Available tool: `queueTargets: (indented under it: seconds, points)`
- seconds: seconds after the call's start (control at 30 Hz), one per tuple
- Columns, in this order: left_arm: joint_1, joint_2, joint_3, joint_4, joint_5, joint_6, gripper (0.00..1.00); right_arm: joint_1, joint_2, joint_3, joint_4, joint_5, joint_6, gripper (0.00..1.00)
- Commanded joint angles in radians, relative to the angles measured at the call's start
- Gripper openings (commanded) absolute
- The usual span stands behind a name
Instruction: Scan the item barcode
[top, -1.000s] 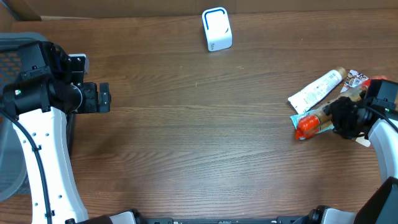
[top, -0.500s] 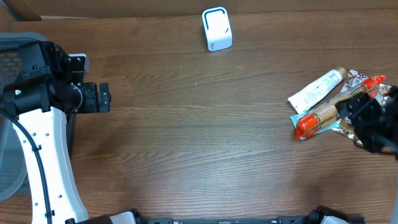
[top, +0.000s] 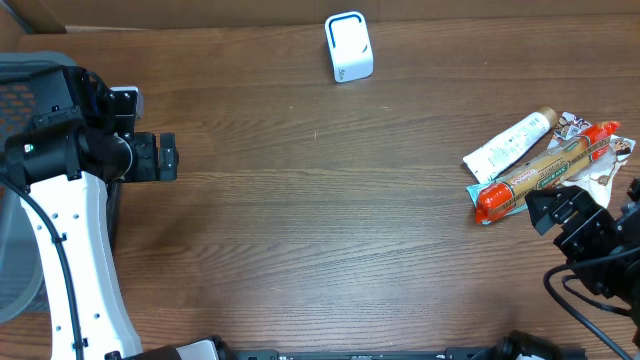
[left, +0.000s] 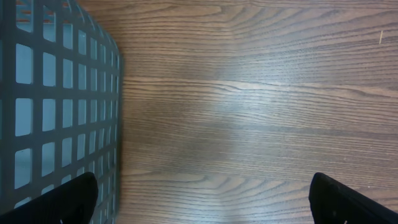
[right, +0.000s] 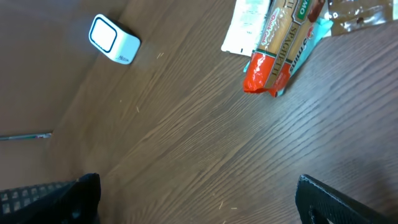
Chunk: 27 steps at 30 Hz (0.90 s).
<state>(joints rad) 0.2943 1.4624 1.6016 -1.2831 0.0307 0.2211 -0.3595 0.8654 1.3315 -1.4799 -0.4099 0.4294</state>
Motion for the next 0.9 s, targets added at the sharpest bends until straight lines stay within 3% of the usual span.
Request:
queueTargets:
  seconds: [0.0, 0.2, 0.37, 0.53, 0.87]
  points:
    - [-0.002, -0.011, 0.004, 0.001, 0.011, 0.026, 1.0, 0.0, -0.002, 0.018, 0.019, -0.019, -0.096, 1.0]
    - [-0.002, -0.011, 0.004, 0.001, 0.011, 0.026, 1.0, 0.021, -0.015, 0.016, 0.079, -0.044, -0.264, 1.0]
    - [-0.002, -0.011, 0.004, 0.002, 0.011, 0.026, 1.0, 0.18, -0.059, -0.017, 0.235, 0.086, -0.327, 1.0]
    - [-0.002, -0.011, 0.004, 0.001, 0.011, 0.026, 0.99, 0.355, -0.208, -0.199, 0.501, 0.262, -0.326, 1.0]
    - [-0.002, -0.011, 0.004, 0.001, 0.011, 0.026, 1.0, 0.422, -0.59, -0.728, 0.995, 0.372, -0.328, 1.0]
